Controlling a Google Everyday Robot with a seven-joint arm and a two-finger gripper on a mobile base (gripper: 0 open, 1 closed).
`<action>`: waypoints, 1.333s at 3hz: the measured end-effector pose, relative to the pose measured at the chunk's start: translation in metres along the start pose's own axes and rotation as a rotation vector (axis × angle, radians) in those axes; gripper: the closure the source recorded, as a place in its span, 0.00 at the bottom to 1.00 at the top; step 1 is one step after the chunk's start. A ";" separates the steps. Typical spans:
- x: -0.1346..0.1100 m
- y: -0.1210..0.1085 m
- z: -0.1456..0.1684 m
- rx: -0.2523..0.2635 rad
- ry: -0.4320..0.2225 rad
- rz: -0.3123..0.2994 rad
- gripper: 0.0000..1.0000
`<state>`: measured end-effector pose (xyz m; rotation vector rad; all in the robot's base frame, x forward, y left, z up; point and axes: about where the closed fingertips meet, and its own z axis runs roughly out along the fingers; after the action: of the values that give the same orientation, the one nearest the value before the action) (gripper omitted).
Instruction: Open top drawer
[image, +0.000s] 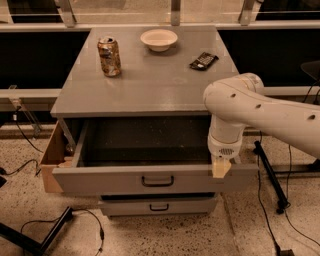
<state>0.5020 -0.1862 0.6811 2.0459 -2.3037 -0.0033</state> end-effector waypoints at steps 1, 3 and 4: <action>0.000 0.000 0.000 -0.001 0.000 0.000 0.59; 0.001 0.001 0.002 -0.004 0.002 0.000 0.11; 0.001 0.002 0.002 -0.005 0.003 0.000 0.00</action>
Offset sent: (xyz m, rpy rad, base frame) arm 0.0000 0.0000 0.0004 0.0000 0.0000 0.0000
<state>0.5000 -0.1874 0.6788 2.0418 -2.2999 -0.0066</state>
